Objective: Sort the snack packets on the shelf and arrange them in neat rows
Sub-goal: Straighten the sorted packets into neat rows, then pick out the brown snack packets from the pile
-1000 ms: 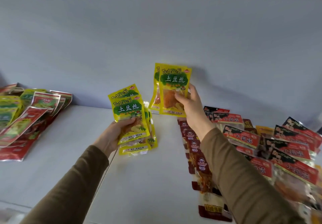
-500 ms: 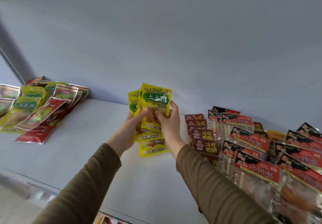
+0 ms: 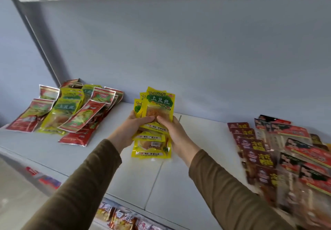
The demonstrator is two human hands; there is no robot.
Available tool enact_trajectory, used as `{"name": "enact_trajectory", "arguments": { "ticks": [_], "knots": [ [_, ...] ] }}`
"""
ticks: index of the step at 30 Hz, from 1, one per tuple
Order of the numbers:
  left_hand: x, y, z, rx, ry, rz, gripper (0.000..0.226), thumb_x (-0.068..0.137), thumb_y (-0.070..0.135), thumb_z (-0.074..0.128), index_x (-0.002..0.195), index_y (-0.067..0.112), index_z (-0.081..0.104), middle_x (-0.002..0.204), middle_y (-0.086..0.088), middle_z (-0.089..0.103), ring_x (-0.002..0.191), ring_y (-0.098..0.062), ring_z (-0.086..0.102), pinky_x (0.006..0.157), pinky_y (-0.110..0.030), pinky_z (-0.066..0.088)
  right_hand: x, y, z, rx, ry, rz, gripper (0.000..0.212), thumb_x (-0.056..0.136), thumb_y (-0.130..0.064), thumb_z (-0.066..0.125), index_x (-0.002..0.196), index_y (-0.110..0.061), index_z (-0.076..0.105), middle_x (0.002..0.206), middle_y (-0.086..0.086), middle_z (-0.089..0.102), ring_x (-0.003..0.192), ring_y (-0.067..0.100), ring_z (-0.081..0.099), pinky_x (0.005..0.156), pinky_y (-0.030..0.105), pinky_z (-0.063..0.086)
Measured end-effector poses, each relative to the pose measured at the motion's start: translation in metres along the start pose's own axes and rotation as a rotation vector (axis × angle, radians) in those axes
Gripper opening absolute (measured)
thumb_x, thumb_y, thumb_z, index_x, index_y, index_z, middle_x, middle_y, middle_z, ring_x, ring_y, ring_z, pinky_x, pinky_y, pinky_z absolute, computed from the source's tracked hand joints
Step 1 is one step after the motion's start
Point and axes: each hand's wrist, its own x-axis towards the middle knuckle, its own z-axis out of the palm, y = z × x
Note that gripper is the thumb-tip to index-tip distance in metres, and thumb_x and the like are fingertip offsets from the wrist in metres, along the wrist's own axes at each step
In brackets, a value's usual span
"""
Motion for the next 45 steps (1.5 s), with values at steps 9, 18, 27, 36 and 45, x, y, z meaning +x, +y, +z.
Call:
{"name": "enact_trajectory", "arguments": {
  "ticks": [9,18,27,36,45],
  "knots": [
    [0.051,0.036,-0.135,0.457,0.119,0.079,0.095,0.074,0.032,0.093,0.15,0.023,0.035,0.113,0.0,0.07,0.083,-0.021,0.076,0.063,-0.031,0.061,0.067,0.056,0.137,0.153,0.305,-0.052,0.04,0.086,-0.024,0.078,0.119,-0.024,0.056,0.106,0.004,0.074,0.094,0.023,0.074,0.083,0.045,0.062],
    [0.089,0.016,-0.163,0.734,0.032,0.154,0.099,0.09,0.041,0.075,0.164,0.021,0.013,0.148,-0.005,0.054,0.124,-0.022,0.059,0.088,-0.021,0.045,0.096,0.069,0.163,-0.512,0.464,-0.14,0.048,0.097,-0.048,0.055,0.141,-0.032,0.047,0.131,0.005,0.06,0.126,0.029,0.051,0.107,0.046,0.045],
    [0.097,0.006,-0.162,0.965,0.028,0.209,0.079,0.103,0.039,0.055,0.163,0.009,0.013,0.168,-0.016,0.022,0.155,-0.037,0.018,0.124,-0.049,0.019,0.1,0.076,0.164,-0.399,0.46,-0.172,0.049,0.105,-0.03,0.047,0.15,-0.012,0.041,0.148,0.004,0.052,0.103,-0.005,0.057,0.085,0.006,0.043],
    [0.087,0.017,-0.155,1.031,0.048,0.401,0.067,0.103,0.03,0.052,0.162,0.014,0.024,0.17,-0.01,0.019,0.157,-0.03,0.011,0.126,-0.046,0.014,0.078,0.048,0.142,-0.443,0.439,-0.224,0.037,0.106,-0.026,0.049,0.14,-0.015,0.058,0.141,-0.004,0.057,0.134,0.016,0.051,0.111,0.029,0.039],
    [0.062,0.005,-0.092,1.194,-0.069,0.606,0.067,0.098,0.038,0.064,0.156,0.012,0.04,0.168,-0.01,0.028,0.158,-0.03,0.012,0.127,-0.04,0.011,0.015,0.011,0.078,-1.253,0.499,-0.39,0.04,0.097,-0.028,0.062,0.135,-0.02,0.062,0.149,0.002,0.052,0.138,0.024,0.043,0.109,0.031,0.03]
  ]
}}
